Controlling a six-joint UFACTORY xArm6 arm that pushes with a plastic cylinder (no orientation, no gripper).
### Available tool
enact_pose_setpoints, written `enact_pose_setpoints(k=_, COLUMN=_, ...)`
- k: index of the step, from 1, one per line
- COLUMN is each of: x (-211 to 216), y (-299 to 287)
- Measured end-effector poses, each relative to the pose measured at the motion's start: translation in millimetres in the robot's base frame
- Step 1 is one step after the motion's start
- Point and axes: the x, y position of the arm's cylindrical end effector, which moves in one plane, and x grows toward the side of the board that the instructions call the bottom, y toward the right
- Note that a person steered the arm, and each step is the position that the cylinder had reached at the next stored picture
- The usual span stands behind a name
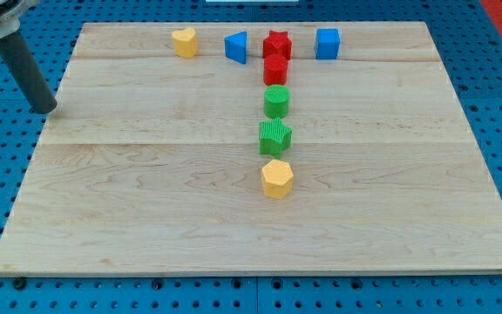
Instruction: Slide the yellow heart towards the green circle
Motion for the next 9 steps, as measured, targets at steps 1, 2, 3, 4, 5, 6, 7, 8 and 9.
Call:
enact_pose_setpoints(k=1, x=1, y=-2)
enact_pose_setpoints(k=2, x=36, y=-1)
enact_pose_setpoints(k=3, x=113, y=97)
enact_pose_setpoints(k=4, x=197, y=188)
enact_pose_setpoints(k=5, x=236, y=242)
enact_pose_setpoints(k=6, x=188, y=374)
enact_pose_setpoints(k=7, x=98, y=451)
enact_pose_setpoints(k=8, x=-13, y=486)
enact_pose_setpoints(k=9, x=-105, y=477)
